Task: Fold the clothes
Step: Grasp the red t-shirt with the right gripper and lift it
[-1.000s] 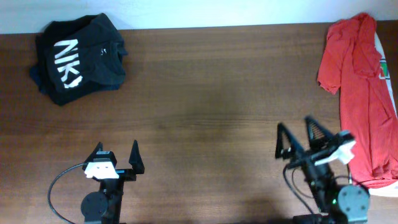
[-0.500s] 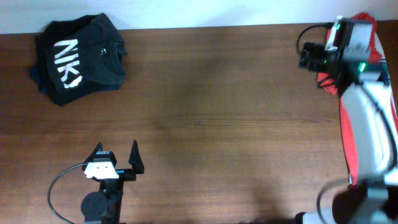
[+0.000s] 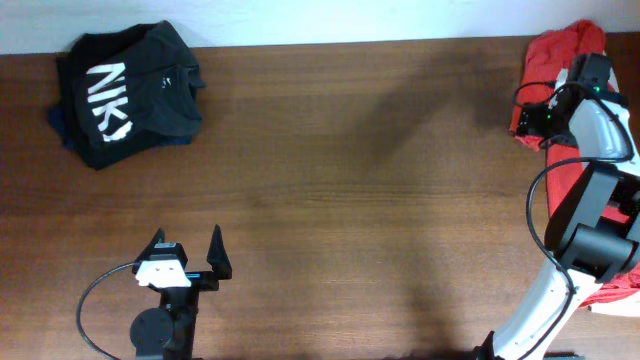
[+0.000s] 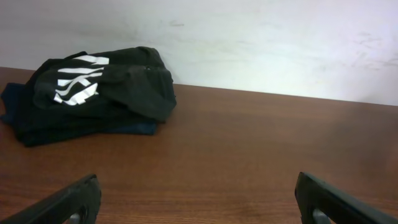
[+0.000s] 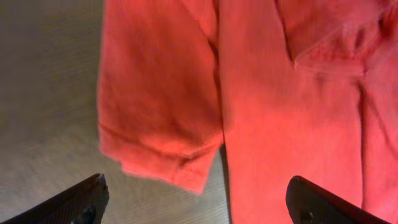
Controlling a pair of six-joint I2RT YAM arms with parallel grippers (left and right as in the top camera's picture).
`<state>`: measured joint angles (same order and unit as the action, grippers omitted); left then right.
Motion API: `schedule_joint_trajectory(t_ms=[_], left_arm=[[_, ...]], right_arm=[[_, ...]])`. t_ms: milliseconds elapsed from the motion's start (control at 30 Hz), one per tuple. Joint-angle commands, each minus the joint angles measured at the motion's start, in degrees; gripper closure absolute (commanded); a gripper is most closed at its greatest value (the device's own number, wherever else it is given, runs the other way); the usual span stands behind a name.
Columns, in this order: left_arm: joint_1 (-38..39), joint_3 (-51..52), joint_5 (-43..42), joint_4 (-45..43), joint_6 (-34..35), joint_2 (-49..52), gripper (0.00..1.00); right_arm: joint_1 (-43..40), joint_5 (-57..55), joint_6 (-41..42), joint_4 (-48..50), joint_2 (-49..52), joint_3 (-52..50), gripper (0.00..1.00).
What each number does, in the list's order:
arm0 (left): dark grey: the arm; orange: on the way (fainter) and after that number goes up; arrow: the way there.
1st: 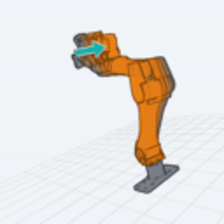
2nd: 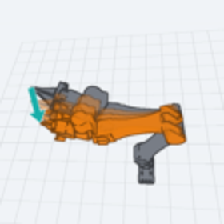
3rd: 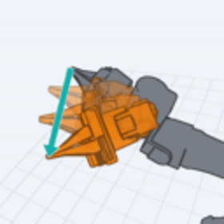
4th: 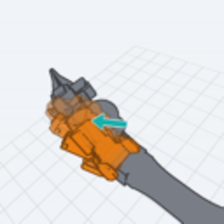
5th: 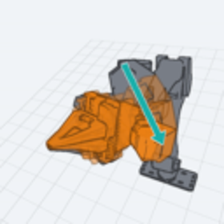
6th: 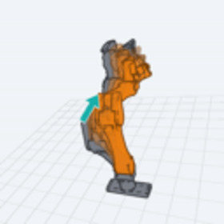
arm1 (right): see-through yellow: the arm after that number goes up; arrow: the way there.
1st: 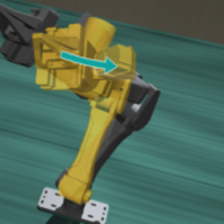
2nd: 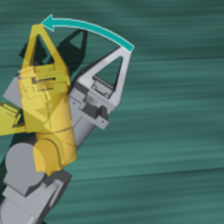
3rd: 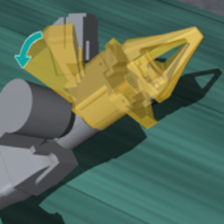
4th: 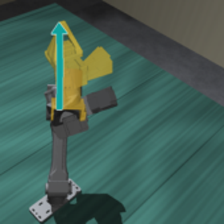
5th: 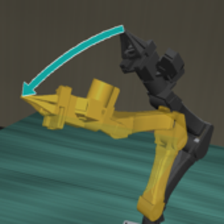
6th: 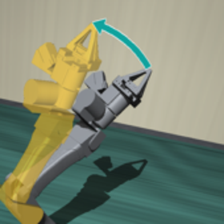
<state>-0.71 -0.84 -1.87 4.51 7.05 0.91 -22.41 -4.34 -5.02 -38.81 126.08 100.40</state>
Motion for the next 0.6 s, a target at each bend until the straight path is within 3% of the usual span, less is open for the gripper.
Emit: schedule_joint_trajectory(t_ms=[0,333,400,467,500,567], left_arm=[[0.3,0.3,0.0,0.1,-0.7,-0.3,0.01],[0.3,0.3,0.0,0.1,-0.7,-0.3,0.01],[0.3,0.3,0.0,0.1,-0.7,-0.3,0.01],[0.3,0.3,0.0,0.1,-0.7,-0.3,0.01],[0.3,0.3,0.0,0.1,-0.7,-0.3,0.01],[0.3,0.3,0.0,0.1,-0.7,-0.3,0.01]], right_arm=[[1.4,2.5,-3.1,3.4,1.1,1.2,0.06],[3.3,4.5,-4.0,7.2,7.3,1.2,0.16],[3.2,3.5,-4.0,7.1,7.9,1.2,0.35],[2.9,3.5,-3.9,7.0,8.4,1.2,0.70],[2.8,3.0,-3.6,6.8,8.4,1.2,0.82],[2.8,1.2,-2.8,6.2,7.8,1.6,0.94]])
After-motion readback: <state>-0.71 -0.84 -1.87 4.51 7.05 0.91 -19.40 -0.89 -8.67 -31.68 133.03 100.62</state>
